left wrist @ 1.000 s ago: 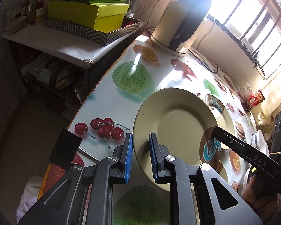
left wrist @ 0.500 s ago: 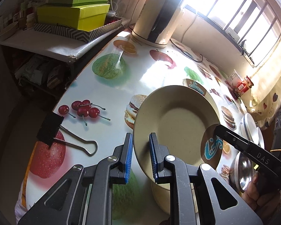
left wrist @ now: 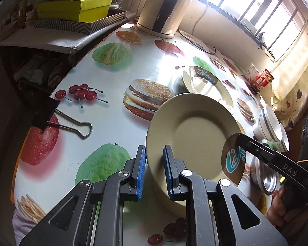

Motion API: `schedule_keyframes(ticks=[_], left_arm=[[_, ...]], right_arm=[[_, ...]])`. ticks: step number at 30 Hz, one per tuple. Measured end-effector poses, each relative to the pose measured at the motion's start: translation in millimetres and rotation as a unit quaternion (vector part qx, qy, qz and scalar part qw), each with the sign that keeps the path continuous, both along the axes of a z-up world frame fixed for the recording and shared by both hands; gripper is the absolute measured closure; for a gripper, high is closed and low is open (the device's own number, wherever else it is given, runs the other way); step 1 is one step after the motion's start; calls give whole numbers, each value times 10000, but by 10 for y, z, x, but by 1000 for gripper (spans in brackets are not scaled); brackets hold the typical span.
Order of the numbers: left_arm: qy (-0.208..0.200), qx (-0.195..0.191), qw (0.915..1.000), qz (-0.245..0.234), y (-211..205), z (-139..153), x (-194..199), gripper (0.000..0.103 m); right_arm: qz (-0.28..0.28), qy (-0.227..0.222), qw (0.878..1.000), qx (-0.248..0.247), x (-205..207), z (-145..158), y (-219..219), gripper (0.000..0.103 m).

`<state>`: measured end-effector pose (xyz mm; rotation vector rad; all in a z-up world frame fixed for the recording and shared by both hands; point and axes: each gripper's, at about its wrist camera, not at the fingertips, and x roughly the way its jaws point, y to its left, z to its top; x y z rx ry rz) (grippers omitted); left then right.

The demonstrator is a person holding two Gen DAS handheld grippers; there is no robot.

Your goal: Organize plates and bowls

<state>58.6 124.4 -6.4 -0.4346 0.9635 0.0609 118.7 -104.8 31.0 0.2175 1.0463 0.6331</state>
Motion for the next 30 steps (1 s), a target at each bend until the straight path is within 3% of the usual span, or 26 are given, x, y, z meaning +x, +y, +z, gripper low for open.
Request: schedule_keyframes(ticks=[30], left_arm=[[156,76,9998,-102,-155,-113,-62,85]], right_arm=[[-109,273,9995,-119,-101,-224,-169,90]])
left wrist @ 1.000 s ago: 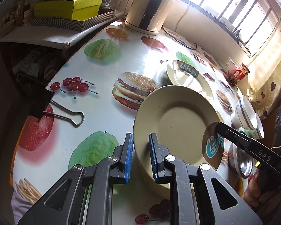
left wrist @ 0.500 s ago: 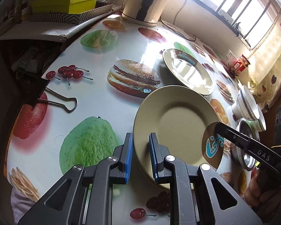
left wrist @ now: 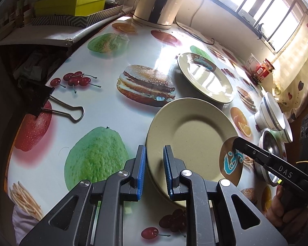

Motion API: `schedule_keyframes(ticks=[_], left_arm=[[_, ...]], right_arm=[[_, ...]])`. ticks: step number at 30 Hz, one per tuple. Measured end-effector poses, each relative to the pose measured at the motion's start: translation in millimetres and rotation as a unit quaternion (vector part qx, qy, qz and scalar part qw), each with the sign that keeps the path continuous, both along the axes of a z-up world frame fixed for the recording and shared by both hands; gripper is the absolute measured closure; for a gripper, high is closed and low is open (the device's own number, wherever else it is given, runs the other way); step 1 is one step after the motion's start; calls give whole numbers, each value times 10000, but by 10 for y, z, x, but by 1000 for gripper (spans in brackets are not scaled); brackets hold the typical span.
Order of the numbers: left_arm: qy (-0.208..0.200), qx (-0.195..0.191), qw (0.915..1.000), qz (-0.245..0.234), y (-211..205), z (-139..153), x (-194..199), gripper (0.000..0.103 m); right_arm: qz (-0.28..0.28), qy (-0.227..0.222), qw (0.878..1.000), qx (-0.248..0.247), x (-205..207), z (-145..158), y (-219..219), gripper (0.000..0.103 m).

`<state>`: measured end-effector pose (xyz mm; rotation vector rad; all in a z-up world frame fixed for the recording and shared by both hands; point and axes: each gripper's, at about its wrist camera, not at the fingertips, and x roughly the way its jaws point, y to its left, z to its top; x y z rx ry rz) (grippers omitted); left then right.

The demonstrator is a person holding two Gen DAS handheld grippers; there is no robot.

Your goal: Organize plates and bowls

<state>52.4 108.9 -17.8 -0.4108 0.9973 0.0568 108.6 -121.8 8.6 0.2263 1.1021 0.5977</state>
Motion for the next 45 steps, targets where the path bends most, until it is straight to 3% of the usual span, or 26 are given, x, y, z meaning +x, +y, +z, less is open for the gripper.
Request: schedule_keyframes(ticks=[10,14,18,27,36,45], left_arm=[[-25,9,10000,5,4,12,7,85],[-16,70,10000,-5,14,43,30,85],[-20,91,10000,20,17,79,56,85],[-51,391,9992,63,-9,204,173,85],[-300,856,9959,-14,-74,420,380,82],[-474,969,9938,-260,-139,558,716,82]], right_arm=[[-21,-67,10000,-29,-8,35,-10,87],[-32,-207,9998,-60,-15,103,-5,70],[-103,-239,9996,-57,9,127,-28,66],[-192,-294,9994,-54,90,191,-54,63],[-315,-663,9971,-203,251,398,-104,52],[-542,-1039,9919,-498,547,566,-190,51]])
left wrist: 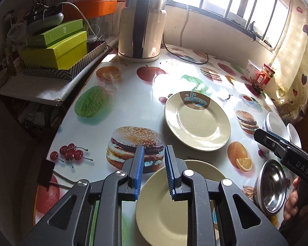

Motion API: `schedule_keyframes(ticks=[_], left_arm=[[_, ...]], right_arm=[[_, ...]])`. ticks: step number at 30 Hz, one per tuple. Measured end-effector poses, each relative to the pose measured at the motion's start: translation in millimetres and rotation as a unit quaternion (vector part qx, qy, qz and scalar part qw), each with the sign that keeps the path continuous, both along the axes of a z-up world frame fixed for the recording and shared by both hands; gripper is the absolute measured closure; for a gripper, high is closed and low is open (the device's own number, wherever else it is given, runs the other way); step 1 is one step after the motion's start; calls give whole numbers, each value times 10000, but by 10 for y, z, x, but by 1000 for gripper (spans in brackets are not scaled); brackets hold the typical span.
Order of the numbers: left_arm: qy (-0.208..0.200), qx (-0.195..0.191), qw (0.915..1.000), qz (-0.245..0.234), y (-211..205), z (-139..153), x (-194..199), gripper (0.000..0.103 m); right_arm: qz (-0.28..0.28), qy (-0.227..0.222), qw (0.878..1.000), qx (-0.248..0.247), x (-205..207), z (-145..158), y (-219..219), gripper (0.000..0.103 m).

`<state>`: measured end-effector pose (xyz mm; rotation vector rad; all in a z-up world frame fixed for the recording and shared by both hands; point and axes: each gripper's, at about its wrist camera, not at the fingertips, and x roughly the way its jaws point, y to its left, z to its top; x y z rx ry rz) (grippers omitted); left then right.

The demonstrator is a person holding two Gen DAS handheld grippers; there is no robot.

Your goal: Organize plates and bowls

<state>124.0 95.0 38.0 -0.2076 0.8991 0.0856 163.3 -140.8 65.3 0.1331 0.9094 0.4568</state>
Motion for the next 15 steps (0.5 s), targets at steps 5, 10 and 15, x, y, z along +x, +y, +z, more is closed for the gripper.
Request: schedule_keyframes(ticks=[5,10,15], left_arm=[[-69,5,9998,-197,-43,31,197,81],[-67,-156,9989,-433,-66,52,389,81],[-35,-202,9985,-512,-79,36,538,81]], right_arm=[[-67,11,9999,-93,210,24,-7,51],[-249,225,9994,-130,433,13,-41,51],[-307,265,9991,-89,586,-9,-77,51]])
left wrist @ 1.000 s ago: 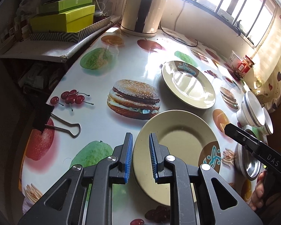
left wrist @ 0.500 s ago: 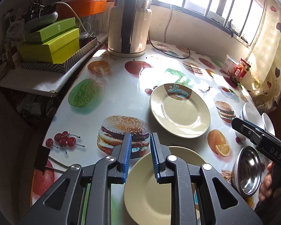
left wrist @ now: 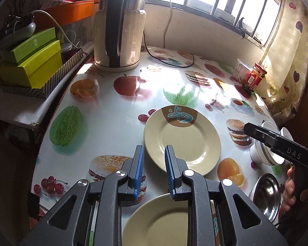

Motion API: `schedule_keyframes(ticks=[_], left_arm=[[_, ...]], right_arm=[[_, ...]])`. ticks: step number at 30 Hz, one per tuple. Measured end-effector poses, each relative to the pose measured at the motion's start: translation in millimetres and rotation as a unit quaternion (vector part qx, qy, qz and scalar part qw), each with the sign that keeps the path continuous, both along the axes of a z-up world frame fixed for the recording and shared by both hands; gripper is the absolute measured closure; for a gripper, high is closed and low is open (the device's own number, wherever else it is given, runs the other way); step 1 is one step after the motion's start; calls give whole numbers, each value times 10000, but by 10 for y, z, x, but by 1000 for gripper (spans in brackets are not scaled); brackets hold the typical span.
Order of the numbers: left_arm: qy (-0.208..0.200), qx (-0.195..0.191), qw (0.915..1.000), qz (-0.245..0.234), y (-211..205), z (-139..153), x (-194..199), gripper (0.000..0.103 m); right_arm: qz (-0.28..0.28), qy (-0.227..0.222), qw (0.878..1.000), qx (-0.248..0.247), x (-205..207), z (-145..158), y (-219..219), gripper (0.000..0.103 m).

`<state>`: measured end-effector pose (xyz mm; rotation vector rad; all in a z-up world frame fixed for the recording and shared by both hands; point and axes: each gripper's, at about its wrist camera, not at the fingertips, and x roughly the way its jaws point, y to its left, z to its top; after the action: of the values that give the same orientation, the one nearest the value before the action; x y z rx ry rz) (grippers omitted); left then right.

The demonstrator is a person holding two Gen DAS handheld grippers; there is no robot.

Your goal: Organize plates and bowls

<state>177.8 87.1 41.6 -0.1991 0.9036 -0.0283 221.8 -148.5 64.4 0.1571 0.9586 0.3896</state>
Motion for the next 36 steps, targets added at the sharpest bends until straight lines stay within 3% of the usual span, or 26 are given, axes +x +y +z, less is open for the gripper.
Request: schedule_keyframes(ticks=[4,17,21,36], left_arm=[[29,-217,9998,14,52,-35,108,81],[387,-345,9987,-14,197,-294,445,81],[517,-382,9979,-10,229,-403,509,81],[798,-720,9941,-123,256,-620,672,81]], right_arm=[[63,48,9999,-73,104,-47,33,51],[190,352,9990,-182,407,-310,291,51],[236,510,9982,-212,471,-434,348,63],[286,737,9966,-222,545,-605,431,77]])
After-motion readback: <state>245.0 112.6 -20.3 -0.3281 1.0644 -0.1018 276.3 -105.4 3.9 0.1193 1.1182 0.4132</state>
